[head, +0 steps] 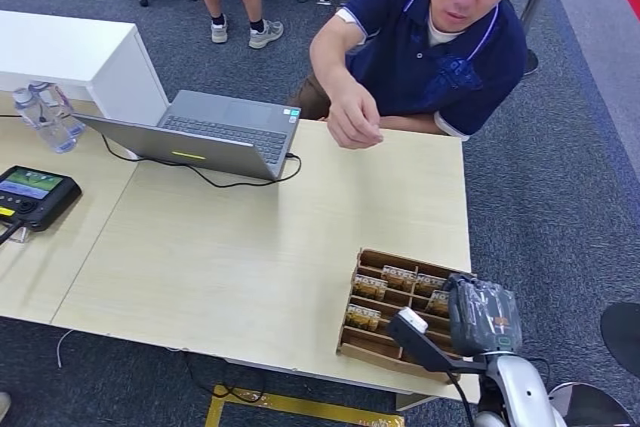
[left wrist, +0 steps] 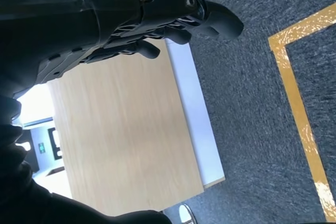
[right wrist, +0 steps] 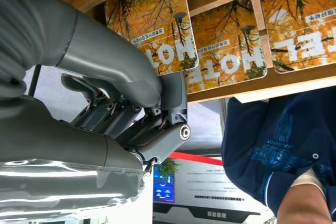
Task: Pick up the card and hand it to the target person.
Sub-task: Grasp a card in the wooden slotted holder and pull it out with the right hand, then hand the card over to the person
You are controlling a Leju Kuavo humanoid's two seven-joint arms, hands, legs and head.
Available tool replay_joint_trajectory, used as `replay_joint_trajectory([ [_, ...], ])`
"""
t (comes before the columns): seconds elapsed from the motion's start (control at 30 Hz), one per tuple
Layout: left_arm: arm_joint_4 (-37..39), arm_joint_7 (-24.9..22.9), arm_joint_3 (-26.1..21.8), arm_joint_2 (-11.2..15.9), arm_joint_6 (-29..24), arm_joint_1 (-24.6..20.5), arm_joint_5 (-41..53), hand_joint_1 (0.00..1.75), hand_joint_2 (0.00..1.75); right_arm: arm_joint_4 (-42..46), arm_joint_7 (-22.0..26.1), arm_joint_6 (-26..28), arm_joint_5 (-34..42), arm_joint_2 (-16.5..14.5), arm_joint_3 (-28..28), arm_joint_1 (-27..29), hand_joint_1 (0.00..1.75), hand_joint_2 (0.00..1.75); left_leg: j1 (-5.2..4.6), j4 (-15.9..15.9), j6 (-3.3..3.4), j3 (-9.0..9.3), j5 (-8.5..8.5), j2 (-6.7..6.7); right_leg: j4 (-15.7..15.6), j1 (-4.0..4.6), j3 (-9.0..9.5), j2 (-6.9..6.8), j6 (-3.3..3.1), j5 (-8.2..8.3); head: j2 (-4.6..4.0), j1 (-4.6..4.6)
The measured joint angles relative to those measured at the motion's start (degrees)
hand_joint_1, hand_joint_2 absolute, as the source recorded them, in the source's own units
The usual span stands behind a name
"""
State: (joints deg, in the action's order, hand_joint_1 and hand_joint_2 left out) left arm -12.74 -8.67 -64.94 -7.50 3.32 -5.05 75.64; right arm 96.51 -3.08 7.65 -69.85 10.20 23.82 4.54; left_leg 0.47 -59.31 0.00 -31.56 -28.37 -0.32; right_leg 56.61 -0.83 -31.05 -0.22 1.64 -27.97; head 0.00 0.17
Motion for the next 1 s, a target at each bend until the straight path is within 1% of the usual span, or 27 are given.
replay_joint_trajectory([
  [0.1, 0.0, -0.3, 0.0, 0.0, -0.2, 0.0, -0.1, 0.00, 1.75, 0.0, 0.1, 2.2, 0.1, -0.3, -0.1, -0.6, 1.73, 1.75, 0.00, 0.0, 0.00, 0.00, 0.00, 0.00, 0.0, 0.00, 0.00, 0.00, 0.00, 0.00, 0.00, 0.00],
  [0.23, 0.0, -0.5, 0.0, 0.0, -0.4, 0.0, -0.1, 0.00, 1.75, 0.2, 0.5, 8.3, 0.7, -1.0, -1.0, -1.8, 1.73, 1.75, 0.00, 0.0, 0.00, 0.00, 0.00, 0.00, 0.0, 0.00, 0.00, 0.00, 0.00, 0.00, 0.00, 0.00],
  [0.37, 0.0, -0.5, 0.0, 0.0, -0.5, 0.0, -0.1, 0.00, 1.75, 0.9, 1.2, 12.4, 1.3, -1.9, -1.5, -2.5, 1.73, 1.75, 0.00, 0.0, 0.00, 0.00, 0.00, 0.00, 0.0, 0.00, 0.00, 0.00, 0.00, 0.00, 0.00, 0.00],
  [0.5, 0.0, -0.7, 0.0, -0.1, -0.5, 0.0, 0.0, 0.00, 1.75, 1.9, 2.7, 18.0, 2.4, -3.4, -2.3, -3.1, 1.73, 1.75, 0.00, 0.0, 0.00, 0.00, 0.00, 0.00, 0.0, 0.00, 0.00, 0.02, 0.00, 0.00, 0.00, 0.00],
  [0.6, 0.0, -1.1, 0.0, -0.1, -0.5, 0.0, 0.1, 0.00, 1.75, 2.8, 3.7, 20.3, 3.0, -4.6, -2.7, -3.5, 1.73, 1.75, 0.00, 0.0, -0.01, 0.01, 0.01, 0.00, 0.0, 0.00, 0.00, 0.03, 0.00, 0.00, 0.00, 0.00],
  [0.73, 0.0, -1.7, 0.0, -0.2, -0.5, 0.0, 0.1, 0.00, 1.75, 3.7, 4.7, 21.7, 4.3, -6.1, -3.4, -4.3, 1.73, 1.75, 0.00, 0.0, -0.01, 0.01, 0.01, 0.01, 0.0, 0.00, 0.00, 0.03, 0.00, 0.00, 0.00, 0.00],
  [0.8, 0.0, -2.0, 0.0, -0.2, -0.5, 0.0, 0.1, 0.00, 1.75, 3.8, 5.9, 21.0, 6.9, -6.6, -3.7, -4.7, 1.73, 1.75, 0.00, 0.0, -0.01, 0.00, 0.01, 0.00, 0.0, 0.00, 0.00, 0.04, 0.00, 0.00, 0.00, 0.00],
  [0.9, 0.0, -2.2, 0.0, -0.3, -0.2, -0.1, 0.5, 0.00, 1.75, 3.5, 9.2, 17.4, 15.7, -7.3, -3.8, -6.3, 1.73, 1.75, 0.00, 0.0, -0.01, 0.00, 0.01, 0.01, 0.0, 0.00, 0.00, 0.09, 0.00, 0.00, 0.00, 0.00],
  [1.0, 0.0, -2.3, 0.0, -0.4, 0.1, -0.2, 1.3, 0.00, 1.75, 1.2, 13.7, 14.4, 25.4, -8.5, -3.8, -9.8, 1.73, 1.75, 0.01, 0.0, -0.05, 0.01, 0.04, 0.02, 0.0, 0.00, 0.00, 0.11, 0.00, 0.01, 0.00, -0.01],
])
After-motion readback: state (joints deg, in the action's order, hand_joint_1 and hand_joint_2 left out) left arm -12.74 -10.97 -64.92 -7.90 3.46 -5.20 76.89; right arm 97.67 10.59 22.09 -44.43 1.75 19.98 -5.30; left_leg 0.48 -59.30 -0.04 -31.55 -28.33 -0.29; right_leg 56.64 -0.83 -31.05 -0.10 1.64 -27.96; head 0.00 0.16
